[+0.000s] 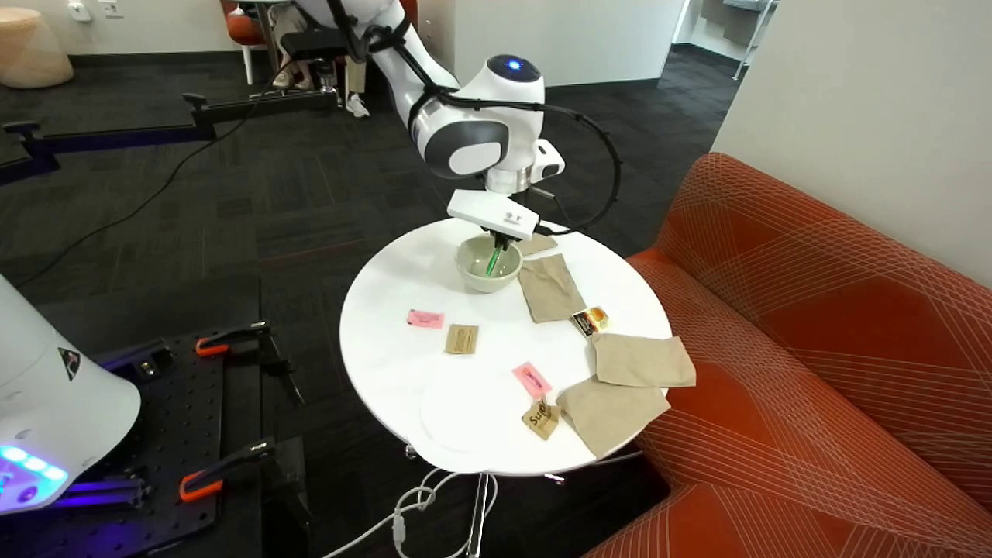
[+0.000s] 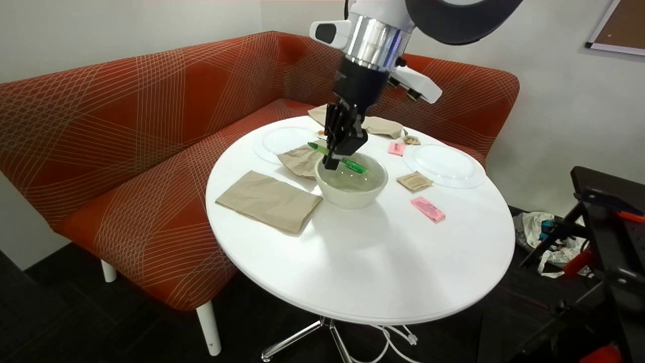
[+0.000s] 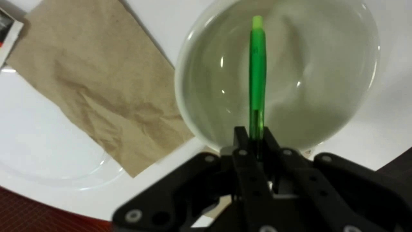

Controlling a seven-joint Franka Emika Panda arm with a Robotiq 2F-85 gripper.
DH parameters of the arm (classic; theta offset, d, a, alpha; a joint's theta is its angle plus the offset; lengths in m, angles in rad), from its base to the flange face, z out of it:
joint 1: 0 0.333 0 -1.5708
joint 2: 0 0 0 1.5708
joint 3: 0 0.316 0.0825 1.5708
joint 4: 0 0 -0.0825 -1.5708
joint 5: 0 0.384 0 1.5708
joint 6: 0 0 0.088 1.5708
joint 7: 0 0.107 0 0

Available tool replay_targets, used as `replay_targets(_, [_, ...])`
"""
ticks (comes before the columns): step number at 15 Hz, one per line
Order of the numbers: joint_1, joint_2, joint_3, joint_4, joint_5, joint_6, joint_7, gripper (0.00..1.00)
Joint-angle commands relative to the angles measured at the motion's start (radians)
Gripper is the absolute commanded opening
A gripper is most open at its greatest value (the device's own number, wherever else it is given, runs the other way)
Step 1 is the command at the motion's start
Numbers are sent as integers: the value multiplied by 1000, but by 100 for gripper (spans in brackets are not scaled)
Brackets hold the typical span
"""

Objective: Take the green pen out of the white bowl

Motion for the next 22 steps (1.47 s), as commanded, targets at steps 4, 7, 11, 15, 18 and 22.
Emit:
replay_targets(4, [-73,-241,82,-246,27,131,9,3])
replay_targets(7, [-122,-353,174,-354,115,155,-19,3])
replay_targets(11, [-188,-486,336,-452,352,77,-150,3])
replay_targets(15, [-61,-580,272,-529,470,13,-179,3])
replay_targets(18, [45,-580,167,-564,396,-20,-139,3])
replay_targets(22, [121,-480,64,-556,198,16,-43,3])
